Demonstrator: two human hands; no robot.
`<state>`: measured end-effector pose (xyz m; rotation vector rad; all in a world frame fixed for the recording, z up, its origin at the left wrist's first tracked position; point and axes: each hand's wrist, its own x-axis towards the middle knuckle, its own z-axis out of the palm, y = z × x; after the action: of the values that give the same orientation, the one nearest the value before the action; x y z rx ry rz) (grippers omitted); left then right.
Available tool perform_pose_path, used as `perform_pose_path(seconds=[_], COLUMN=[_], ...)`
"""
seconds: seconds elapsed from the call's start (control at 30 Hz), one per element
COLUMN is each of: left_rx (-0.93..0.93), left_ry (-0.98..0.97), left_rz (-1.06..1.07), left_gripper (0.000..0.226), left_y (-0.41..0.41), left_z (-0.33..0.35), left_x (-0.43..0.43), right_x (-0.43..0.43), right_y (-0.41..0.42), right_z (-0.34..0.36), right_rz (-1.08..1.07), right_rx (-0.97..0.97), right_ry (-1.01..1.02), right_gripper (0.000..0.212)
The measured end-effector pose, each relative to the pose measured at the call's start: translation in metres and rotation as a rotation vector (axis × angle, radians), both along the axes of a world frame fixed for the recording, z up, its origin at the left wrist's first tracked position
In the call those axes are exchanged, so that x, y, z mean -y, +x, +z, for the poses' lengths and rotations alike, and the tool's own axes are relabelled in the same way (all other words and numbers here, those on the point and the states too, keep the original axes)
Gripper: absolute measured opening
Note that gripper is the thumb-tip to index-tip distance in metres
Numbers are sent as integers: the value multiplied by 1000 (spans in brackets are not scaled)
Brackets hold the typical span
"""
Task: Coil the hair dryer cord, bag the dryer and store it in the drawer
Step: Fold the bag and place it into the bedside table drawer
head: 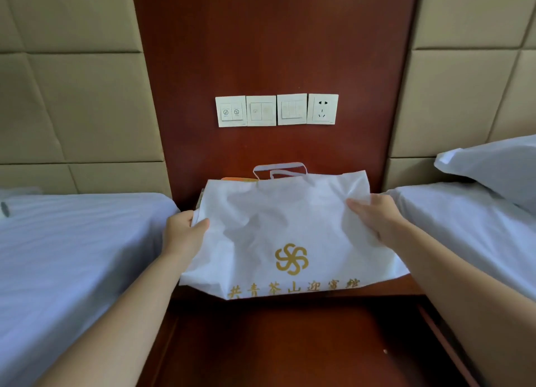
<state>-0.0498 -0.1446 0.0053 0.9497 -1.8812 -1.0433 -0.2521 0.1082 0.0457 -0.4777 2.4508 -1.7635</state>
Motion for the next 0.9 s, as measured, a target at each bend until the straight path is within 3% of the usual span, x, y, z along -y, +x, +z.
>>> perform_pose_path(seconds=[0.17,0.27,0.4,0.5,0.67,0.8,0.9], left_rx=[-87,-104,-74,-54,57,219,292], left_ry=[-145,-128,-98,-66,24,109,143], left_rz=[-66,-111,-166,-206,-261,-249,-227], left_gripper=[37,23,27,12,8,42,41], left_y=[51,88,136,163,186,183,174], left_z=[37,49,43,31,-2,-32,-50], left_x=[-40,-69,-103,-124,-138,-136,-131], right_x=[-42,-69,-107,-130,-151,-154,-153], right_y=[49,84,135,160,174,171,163], right_z=[32,36,21,0,-35,-66,-83], right_rz=[26,16,50,63,64,53,37], right_rx=[-47,-4,103,155,206,251,287], right_ry=[-63,-120,-154,-123,-29,72,118], right_gripper=[16,19,14,12,14,17,21])
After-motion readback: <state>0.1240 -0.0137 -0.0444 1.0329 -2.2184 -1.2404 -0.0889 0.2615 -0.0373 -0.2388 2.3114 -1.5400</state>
